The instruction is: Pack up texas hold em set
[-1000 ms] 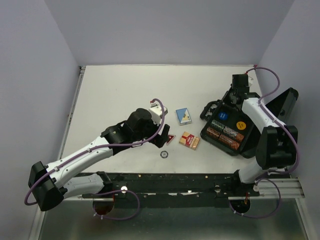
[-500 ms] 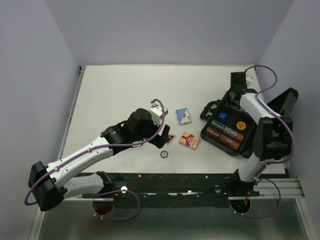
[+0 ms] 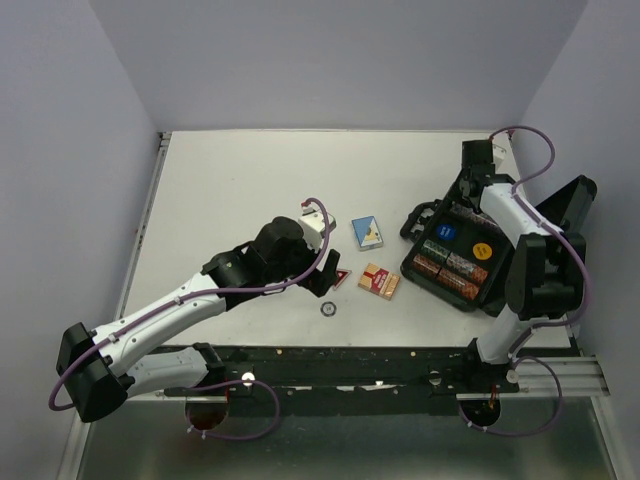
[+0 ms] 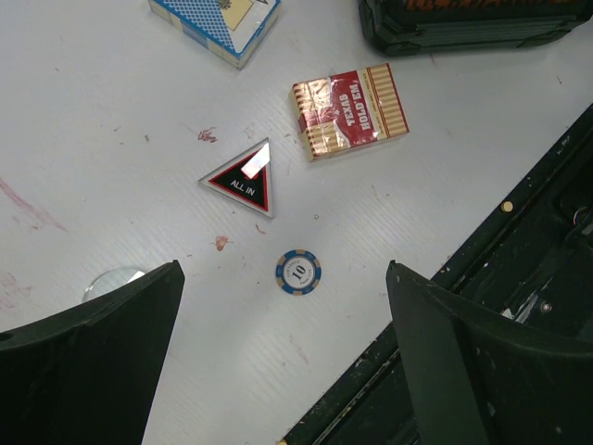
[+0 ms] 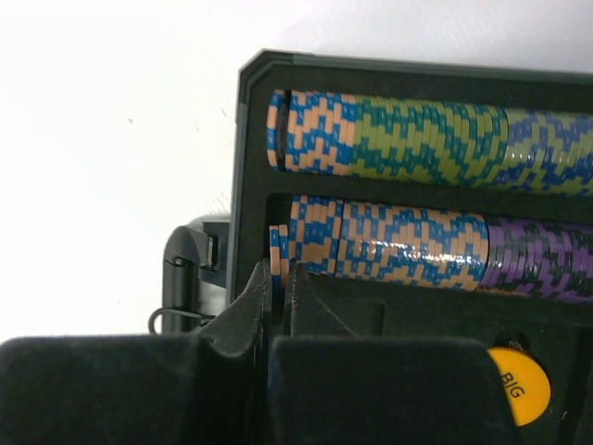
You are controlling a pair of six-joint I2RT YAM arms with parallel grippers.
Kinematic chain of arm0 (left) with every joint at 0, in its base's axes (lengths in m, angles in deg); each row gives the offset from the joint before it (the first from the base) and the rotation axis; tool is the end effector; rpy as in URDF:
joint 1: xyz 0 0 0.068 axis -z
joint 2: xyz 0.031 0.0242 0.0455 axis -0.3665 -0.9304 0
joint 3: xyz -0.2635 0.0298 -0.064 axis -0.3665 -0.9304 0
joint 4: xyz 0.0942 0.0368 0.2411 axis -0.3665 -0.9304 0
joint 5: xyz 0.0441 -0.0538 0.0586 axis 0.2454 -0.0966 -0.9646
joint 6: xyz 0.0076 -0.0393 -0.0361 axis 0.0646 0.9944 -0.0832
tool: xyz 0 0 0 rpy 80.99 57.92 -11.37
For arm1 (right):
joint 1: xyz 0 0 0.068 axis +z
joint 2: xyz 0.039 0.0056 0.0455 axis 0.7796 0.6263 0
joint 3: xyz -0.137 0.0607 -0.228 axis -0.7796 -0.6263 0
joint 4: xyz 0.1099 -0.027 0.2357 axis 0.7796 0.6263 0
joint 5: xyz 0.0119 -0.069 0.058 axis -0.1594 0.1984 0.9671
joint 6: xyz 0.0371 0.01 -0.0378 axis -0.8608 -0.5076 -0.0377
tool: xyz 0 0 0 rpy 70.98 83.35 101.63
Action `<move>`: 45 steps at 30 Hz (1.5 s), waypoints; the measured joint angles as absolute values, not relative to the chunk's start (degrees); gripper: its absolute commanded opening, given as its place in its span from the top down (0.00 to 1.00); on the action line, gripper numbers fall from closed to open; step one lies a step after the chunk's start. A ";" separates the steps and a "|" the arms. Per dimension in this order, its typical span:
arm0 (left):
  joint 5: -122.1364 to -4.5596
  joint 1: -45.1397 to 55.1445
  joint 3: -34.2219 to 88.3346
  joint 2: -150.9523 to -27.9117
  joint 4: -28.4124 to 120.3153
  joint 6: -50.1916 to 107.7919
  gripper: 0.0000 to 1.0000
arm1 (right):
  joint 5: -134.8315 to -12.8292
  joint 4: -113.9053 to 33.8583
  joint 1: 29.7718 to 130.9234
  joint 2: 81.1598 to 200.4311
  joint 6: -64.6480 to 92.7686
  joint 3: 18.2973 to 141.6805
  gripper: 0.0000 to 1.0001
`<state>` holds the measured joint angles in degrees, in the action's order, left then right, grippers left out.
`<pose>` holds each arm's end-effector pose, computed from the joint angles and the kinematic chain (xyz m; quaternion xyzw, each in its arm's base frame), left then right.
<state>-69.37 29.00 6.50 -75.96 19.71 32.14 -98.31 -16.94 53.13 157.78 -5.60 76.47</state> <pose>0.1502 -0.1846 0.2996 0.2789 0.8396 -0.2663 0.3826 0.3738 0.0021 0.2394 0.2469 0.8965 -0.0495 0.3646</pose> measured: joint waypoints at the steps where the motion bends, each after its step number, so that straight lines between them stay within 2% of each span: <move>1: -69.39 29.00 6.50 -75.96 19.71 32.14 0.01 | -98.22 -16.89 53.11 157.86 -5.52 77.08 0.99; 16: -69.37 29.13 6.50 -75.96 19.71 32.09 0.01 | -97.48 -16.89 53.11 161.82 -4.49 80.17 0.99; 35: -69.24 29.16 6.50 -75.96 19.71 32.09 0.01 | -99.06 -14.34 53.13 163.48 -4.27 81.78 0.79; 37: -69.19 29.16 6.50 -75.96 19.71 32.07 0.01 | -99.16 -14.05 53.13 163.72 -4.12 82.09 0.76; 42: -69.17 29.13 6.50 -75.96 19.71 32.07 0.01 | -99.32 -13.72 53.13 164.18 -3.97 82.09 0.60; 45: -69.17 29.16 6.50 -75.96 19.71 32.07 0.01 | -99.30 -13.72 53.13 164.18 -3.73 82.09 0.56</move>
<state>-69.17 29.16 6.50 -75.96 19.71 32.07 -99.30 -13.72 53.13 164.18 -3.73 82.09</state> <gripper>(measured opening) 0.988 0.399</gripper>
